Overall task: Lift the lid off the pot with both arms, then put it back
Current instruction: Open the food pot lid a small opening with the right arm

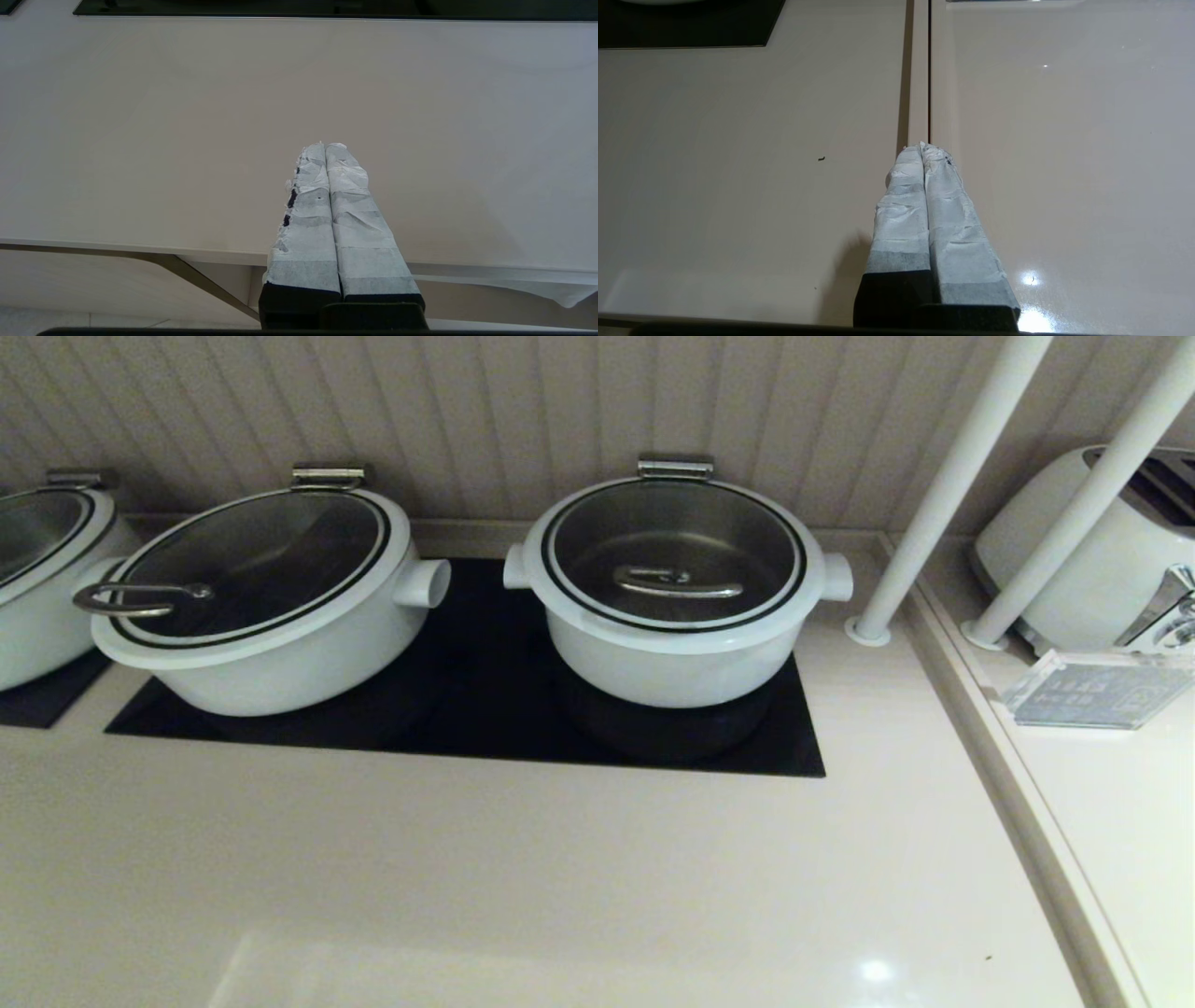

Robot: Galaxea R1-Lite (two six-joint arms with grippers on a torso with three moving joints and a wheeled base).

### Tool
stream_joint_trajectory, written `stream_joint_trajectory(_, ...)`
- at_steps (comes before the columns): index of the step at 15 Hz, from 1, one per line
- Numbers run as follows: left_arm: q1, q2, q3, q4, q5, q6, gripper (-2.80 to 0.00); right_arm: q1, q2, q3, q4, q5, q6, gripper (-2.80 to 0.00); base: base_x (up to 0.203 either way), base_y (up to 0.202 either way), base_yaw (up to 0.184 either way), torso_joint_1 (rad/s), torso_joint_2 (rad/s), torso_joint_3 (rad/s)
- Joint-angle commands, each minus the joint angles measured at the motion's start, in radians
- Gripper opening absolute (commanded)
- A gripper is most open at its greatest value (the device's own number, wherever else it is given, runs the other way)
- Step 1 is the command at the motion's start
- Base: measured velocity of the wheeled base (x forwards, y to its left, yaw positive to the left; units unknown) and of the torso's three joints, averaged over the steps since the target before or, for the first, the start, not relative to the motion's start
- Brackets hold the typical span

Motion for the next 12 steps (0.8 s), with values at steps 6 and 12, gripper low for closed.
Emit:
stream_joint_trajectory(6,0.000,0.000,0.000,0.000,0.000,0.000,-2.80,0.000,0.001,0.000,0.000,0.003,-0.013,-2.80,0.000,0.000,0.000,0.000,0.00,0.000)
stream_joint_trajectory(12,0.000,0.000,0.000,0.000,0.000,0.000,-2.80,0.002,0.001,-0.001,0.003,0.003,-0.010,-2.80,0.000,0.000,0.000,0.000,0.00,0.000)
